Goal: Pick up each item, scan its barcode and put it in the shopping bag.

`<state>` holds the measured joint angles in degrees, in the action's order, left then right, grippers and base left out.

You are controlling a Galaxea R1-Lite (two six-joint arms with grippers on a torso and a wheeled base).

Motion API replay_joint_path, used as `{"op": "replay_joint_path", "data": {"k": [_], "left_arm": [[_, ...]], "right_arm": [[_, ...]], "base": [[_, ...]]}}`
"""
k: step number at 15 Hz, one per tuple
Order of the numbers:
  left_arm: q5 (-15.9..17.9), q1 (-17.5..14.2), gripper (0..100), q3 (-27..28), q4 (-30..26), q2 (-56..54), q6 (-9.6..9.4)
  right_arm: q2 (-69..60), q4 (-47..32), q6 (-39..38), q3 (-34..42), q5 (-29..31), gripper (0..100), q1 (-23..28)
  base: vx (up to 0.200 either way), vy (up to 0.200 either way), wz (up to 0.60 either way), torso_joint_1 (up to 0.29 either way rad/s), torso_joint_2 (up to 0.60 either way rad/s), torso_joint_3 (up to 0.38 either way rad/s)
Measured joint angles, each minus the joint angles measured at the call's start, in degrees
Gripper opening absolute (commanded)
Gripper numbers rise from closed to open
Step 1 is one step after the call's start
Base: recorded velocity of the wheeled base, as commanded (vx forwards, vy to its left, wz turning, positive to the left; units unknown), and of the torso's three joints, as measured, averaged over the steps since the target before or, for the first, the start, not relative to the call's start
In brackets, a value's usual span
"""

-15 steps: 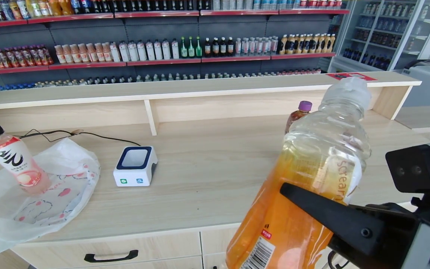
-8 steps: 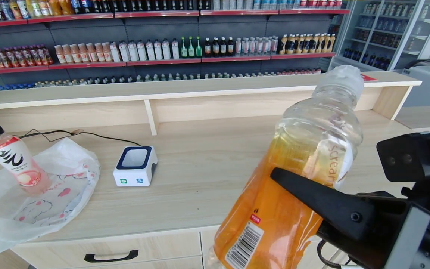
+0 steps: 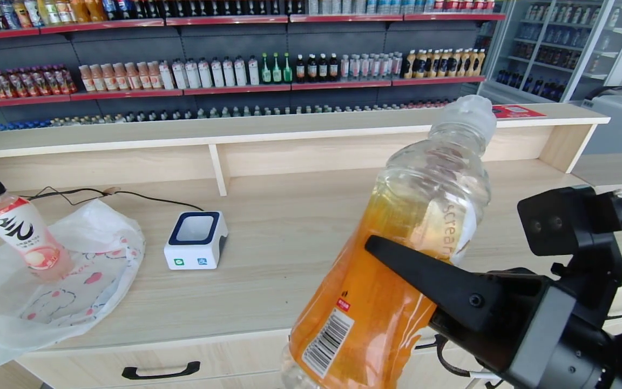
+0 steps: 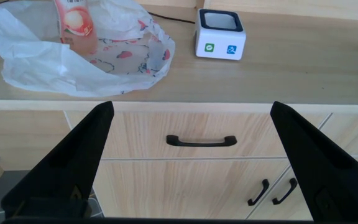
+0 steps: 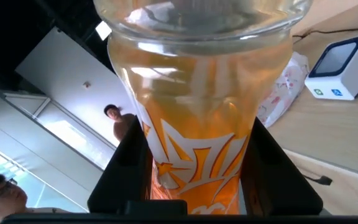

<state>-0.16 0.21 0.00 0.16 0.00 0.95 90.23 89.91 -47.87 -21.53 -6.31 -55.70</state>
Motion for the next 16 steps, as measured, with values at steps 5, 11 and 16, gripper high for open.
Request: {"op": "replay_joint_path", "data": {"k": [5,11,16], "left_arm": [[0.0,0.0,100,0.0,0.0,0.0,0.00],[0.0,0.0,100,0.0,0.0,0.0,0.00],[0.0,0.0,100,0.0,0.0,0.0,-0.09]], "right_arm": [[0.5,0.1,15.5,-1.7,-0.1,0,0.0],[1.3,0.1,31.4,0.3,0.0,0,0.7],[3.5,0.0,45.4,2.4,6.0,0,5.4]], "base": [[0.000,0.000,0.00,0.000,0.00,0.000],[0.000,0.000,0.00,0.000,0.00,0.000],[0.000,0.000,0.00,0.000,0.00,0.000]]}}
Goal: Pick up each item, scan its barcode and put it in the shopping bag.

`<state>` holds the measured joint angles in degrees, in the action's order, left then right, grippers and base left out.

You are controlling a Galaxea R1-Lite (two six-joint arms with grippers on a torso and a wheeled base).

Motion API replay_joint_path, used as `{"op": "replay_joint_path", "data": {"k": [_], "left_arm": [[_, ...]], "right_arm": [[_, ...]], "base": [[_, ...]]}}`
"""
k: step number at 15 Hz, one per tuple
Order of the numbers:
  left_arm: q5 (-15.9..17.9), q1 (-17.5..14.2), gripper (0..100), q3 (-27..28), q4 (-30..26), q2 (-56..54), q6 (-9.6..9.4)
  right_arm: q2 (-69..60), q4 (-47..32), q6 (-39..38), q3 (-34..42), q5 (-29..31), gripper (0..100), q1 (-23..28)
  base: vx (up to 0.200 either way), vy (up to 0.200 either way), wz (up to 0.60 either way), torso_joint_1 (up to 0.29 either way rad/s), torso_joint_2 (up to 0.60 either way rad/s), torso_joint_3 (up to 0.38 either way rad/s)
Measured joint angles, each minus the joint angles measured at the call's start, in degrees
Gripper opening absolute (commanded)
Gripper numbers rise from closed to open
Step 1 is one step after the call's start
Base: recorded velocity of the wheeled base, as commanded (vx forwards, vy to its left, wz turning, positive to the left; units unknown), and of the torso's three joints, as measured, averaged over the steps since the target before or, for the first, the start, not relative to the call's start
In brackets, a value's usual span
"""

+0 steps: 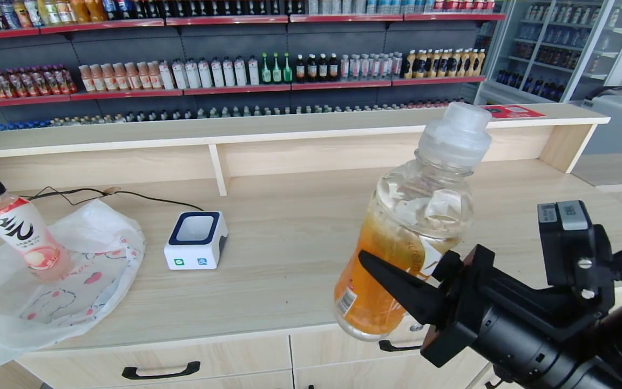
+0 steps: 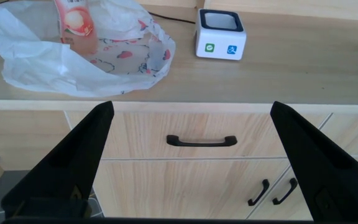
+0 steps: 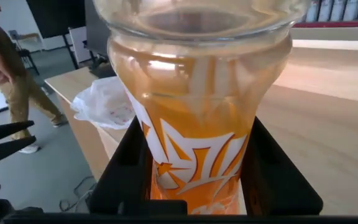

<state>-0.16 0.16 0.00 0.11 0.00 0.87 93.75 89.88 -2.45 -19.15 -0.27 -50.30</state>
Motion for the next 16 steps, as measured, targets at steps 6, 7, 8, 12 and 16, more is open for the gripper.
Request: {"op": "replay_joint_path", "data": {"k": [6,7,8,12,16], "left_arm": [[0.0,0.0,100,0.0,0.0,0.0,0.09],[0.0,0.1,100,0.0,0.0,0.0,0.09],[0.0,0.1,100,0.0,0.0,0.0,0.15],[0.0,0.0,100,0.0,0.0,0.0,0.11],[0.0,0.0,100,0.0,0.0,0.0,0.26]], "right_arm": [[0.9,0.0,3.5,0.9,12.1,0,7.2],[0.9,0.1,3.3,0.7,12.2,0,8.3],[1.0,0.1,3.2,0.5,12.3,0,9.1],[1.2,0.1,2.8,-0.5,12.2,0,10.2],[2.6,0.1,2.8,-3.0,12.2,0,10.3]], "base": [[0.000,0.000,0.00,0.000,0.00,0.000],[0.000,0.000,0.00,0.000,0.00,0.000],[0.000,0.000,0.00,0.000,0.00,0.000],[0.000,0.000,0.00,0.000,0.00,0.000],[0.000,0.200,0.00,0.001,0.00,0.000]]}}
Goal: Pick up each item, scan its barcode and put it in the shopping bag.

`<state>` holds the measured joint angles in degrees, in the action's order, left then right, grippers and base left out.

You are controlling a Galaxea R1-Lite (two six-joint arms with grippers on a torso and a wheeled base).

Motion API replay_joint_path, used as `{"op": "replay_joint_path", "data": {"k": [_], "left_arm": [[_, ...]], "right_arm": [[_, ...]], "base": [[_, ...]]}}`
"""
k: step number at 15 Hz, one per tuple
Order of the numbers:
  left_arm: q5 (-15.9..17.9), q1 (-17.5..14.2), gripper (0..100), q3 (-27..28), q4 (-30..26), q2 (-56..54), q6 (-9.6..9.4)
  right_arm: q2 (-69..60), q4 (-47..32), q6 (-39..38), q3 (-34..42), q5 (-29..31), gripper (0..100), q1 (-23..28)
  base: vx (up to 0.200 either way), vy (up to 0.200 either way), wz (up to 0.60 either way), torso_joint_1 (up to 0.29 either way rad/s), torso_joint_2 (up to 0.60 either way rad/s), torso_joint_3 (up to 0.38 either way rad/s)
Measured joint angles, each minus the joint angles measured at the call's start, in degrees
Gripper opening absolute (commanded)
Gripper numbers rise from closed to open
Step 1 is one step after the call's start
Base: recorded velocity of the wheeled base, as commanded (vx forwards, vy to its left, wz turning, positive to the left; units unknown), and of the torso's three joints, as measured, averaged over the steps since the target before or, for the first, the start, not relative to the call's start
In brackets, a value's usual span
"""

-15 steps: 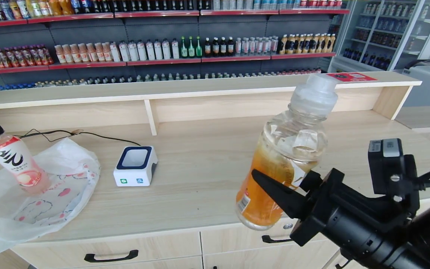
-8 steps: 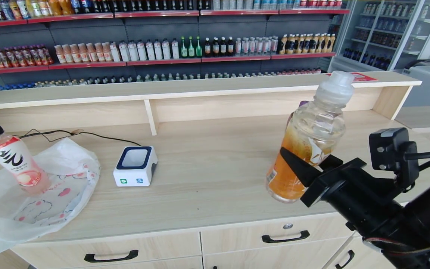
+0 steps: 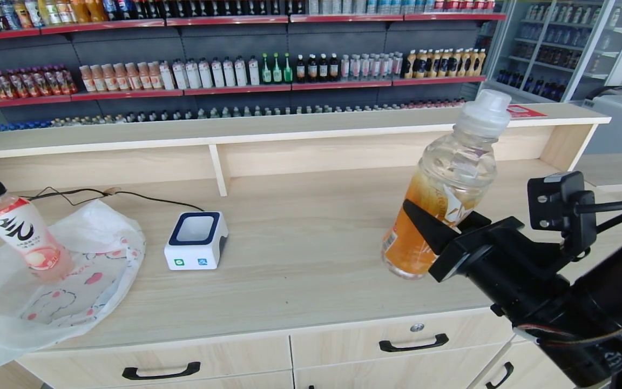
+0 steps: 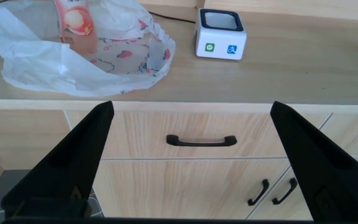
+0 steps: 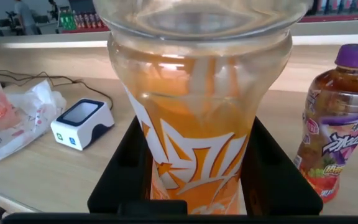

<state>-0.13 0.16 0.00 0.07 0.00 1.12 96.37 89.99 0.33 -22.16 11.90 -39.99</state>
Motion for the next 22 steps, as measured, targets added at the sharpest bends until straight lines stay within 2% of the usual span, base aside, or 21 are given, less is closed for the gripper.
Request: {"op": "replay_joint_path", "data": {"k": [5,17,22], "left_arm": [[0.0,0.1,100,0.0,0.0,0.0,-0.06],[0.0,0.0,100,0.0,0.0,0.0,0.07],[0.0,0.0,100,0.0,0.0,0.0,-0.06]], "right_arm": [[2.2,0.0,0.0,-3.2,-0.1,0,0.0],[2.0,-0.1,-0.4,-2.2,0.0,0,-0.1],[2.0,-0.1,-0.6,-2.2,-0.2,0,-0.4]], "base": [[0.000,0.200,0.00,0.003,0.00,0.005],[0.000,0.200,0.00,0.002,0.00,0.003],[0.000,0.000,0.00,0.000,0.00,0.000]]}}
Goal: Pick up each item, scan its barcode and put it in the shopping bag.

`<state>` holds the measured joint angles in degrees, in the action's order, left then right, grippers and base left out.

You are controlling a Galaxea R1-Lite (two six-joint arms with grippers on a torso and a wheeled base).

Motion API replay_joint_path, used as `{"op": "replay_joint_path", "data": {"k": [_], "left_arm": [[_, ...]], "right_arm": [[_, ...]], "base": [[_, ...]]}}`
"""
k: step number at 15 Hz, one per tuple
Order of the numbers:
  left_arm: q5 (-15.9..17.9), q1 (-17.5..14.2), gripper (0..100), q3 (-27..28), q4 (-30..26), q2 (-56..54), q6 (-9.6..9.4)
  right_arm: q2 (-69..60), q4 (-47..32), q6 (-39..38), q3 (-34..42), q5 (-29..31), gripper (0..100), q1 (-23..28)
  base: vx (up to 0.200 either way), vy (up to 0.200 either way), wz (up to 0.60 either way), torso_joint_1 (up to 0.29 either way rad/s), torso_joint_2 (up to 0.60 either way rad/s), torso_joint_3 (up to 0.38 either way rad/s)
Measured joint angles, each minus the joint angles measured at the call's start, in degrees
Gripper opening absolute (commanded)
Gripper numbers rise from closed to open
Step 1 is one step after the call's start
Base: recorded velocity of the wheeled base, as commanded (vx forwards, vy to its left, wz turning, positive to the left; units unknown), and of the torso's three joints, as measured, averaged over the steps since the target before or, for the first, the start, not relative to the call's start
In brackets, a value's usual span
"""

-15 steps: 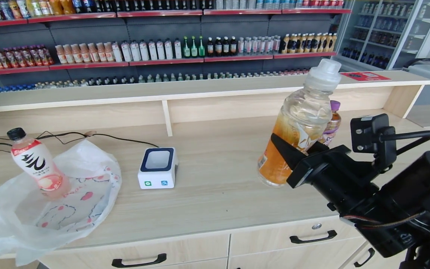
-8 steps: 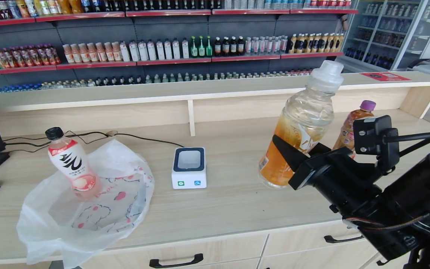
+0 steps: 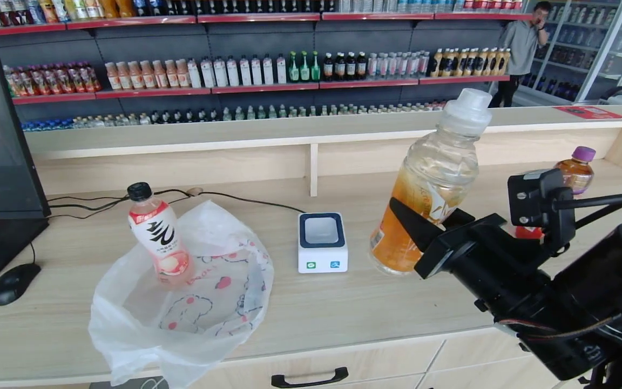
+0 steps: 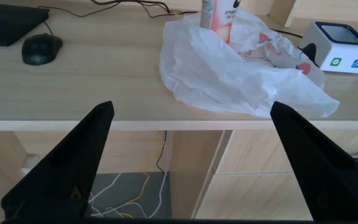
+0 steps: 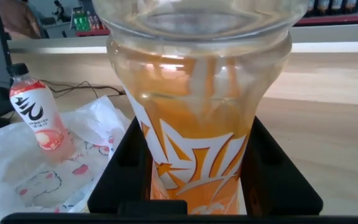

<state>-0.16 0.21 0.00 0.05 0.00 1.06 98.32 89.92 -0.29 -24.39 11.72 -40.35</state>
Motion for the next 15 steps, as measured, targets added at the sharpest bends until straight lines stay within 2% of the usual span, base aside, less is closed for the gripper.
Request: {"op": "replay_joint_path", "data": {"k": [2,6,15], "left_arm": [[0.0,0.0,100,0.0,0.0,0.0,0.05],[0.0,0.0,100,0.0,0.0,0.0,0.02],[0.0,0.0,100,0.0,0.0,0.0,0.06]], "right_arm": [[-0.1,0.1,-0.2,0.0,0.2,0,0.2],[-0.1,0.1,-0.2,0.0,0.3,0,0.2],[-0.2,0.1,1.0,-1.0,-1.5,0,0.0]], "base": [[0.000,0.000,0.00,0.000,0.00,0.000],[0.000,0.000,0.60,0.000,0.00,0.004],[0.000,0.000,0.00,0.000,0.00,0.000]]}}
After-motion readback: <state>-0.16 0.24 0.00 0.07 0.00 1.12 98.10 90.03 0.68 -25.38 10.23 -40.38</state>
